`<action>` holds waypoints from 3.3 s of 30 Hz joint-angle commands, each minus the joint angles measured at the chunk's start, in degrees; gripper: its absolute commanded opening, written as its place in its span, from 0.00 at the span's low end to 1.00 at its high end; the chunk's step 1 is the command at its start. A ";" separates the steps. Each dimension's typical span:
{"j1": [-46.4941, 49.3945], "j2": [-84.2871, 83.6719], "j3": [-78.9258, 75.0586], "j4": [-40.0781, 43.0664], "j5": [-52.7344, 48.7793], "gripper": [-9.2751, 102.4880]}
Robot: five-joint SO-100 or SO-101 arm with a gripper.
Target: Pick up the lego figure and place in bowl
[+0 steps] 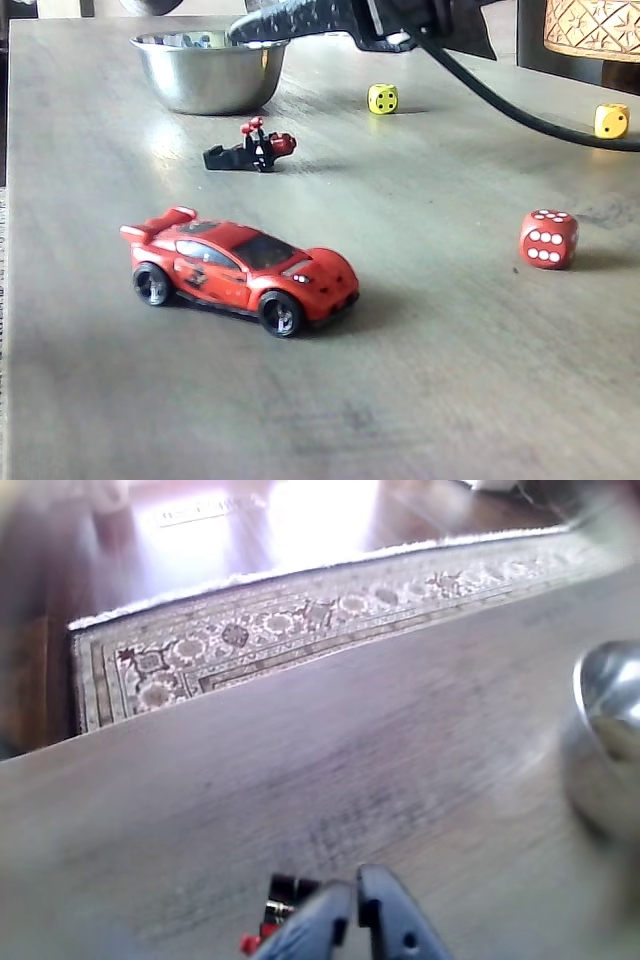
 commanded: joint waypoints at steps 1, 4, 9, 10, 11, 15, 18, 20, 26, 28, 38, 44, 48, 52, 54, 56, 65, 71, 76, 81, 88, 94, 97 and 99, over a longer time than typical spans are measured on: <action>0.44 0.00 -0.79 -1.32 -0.35 0.13; 0.53 -0.09 -0.26 -1.32 -0.35 0.21; 2.20 -2.46 -0.35 -1.41 -0.35 0.29; 2.37 -3.25 -0.62 -1.41 -0.35 0.30; 2.46 -4.04 -0.88 -1.41 -0.35 0.31; 3.16 -6.77 -1.32 -1.58 -0.35 0.33; 3.43 -7.03 -1.41 -1.58 -0.35 0.34; 3.34 -7.03 -1.41 -1.58 -0.35 0.34; 2.81 -7.12 -1.41 -1.58 -0.35 0.34; 2.81 -7.12 -1.41 -1.58 -0.44 0.35; 2.55 -7.29 -1.41 -1.58 -1.41 0.40; 2.55 -11.87 -4.48 -1.58 -1.41 0.40; 2.64 -16.52 -10.20 -1.58 -1.32 0.39; 2.64 -19.60 -11.95 -1.49 -1.32 0.39; 2.64 -19.78 -11.07 -1.49 -1.32 0.39; 2.64 -19.86 -10.99 -1.23 -0.88 0.39; 2.64 -19.86 -10.99 -0.97 -0.53 0.39; 2.72 -19.86 -10.99 -0.70 -0.35 0.39; 3.08 -19.95 -10.99 -0.62 -0.35 0.39; 3.25 -19.95 -10.99 -0.62 -0.26 0.39; 3.25 -19.95 -10.99 -0.62 -0.26 0.39; 3.34 -19.95 -10.99 -0.62 -0.26 0.31; 3.34 -19.95 -10.99 -0.62 -0.26 0.27; 3.34 -19.95 -10.99 -0.62 -0.26 0.27</action>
